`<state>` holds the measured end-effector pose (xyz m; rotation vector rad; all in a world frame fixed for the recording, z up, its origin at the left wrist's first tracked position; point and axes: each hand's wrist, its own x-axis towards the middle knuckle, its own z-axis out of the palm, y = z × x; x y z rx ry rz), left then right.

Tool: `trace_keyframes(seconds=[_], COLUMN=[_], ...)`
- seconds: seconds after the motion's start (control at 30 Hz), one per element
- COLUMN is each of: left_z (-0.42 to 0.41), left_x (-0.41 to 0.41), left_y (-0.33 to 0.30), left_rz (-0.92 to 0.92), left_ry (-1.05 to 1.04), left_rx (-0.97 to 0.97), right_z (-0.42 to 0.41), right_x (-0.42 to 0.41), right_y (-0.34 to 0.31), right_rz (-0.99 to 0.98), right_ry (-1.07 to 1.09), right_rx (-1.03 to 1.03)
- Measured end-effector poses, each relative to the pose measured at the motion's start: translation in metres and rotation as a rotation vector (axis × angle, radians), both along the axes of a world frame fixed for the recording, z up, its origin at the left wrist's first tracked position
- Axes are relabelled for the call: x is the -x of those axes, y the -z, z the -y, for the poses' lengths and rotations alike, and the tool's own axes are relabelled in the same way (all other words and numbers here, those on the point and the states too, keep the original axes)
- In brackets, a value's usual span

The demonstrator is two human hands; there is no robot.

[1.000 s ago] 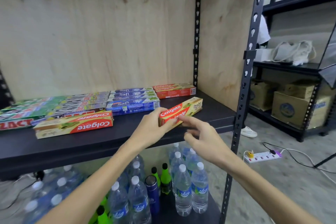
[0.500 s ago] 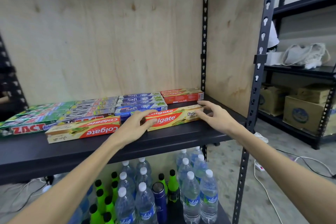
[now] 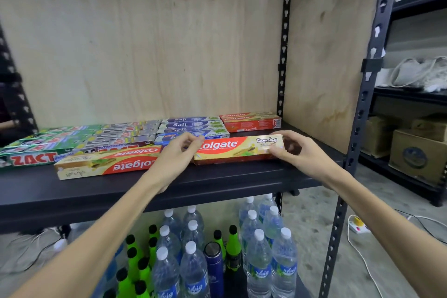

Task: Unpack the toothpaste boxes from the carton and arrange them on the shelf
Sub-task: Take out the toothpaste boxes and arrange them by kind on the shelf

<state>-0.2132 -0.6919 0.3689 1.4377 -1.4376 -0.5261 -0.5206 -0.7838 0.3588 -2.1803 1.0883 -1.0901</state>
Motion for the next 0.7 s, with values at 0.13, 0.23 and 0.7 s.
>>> trace_keyframes(seconds=[0.13, 0.23, 0.7], left_z=[0.001, -0.003, 0.065], left_x=[0.011, 0.016, 0.073], left_y=[0.000, -0.001, -0.009], left_rz=[0.187, 0.256, 0.903], left_ry=[-0.135, -0.174, -0.199], left_rx=[0.002, 0.066, 0.311], right_z=[0.003, 0.006, 0.059], right_x=[0.000, 0.003, 0.040], right_y=[0.004, -0.001, -0.013], right_rz=[-0.053, -0.105, -0.340], right_ry=[0.028, 0.033, 0.307], right_rx=[0.041, 0.045, -0.035])
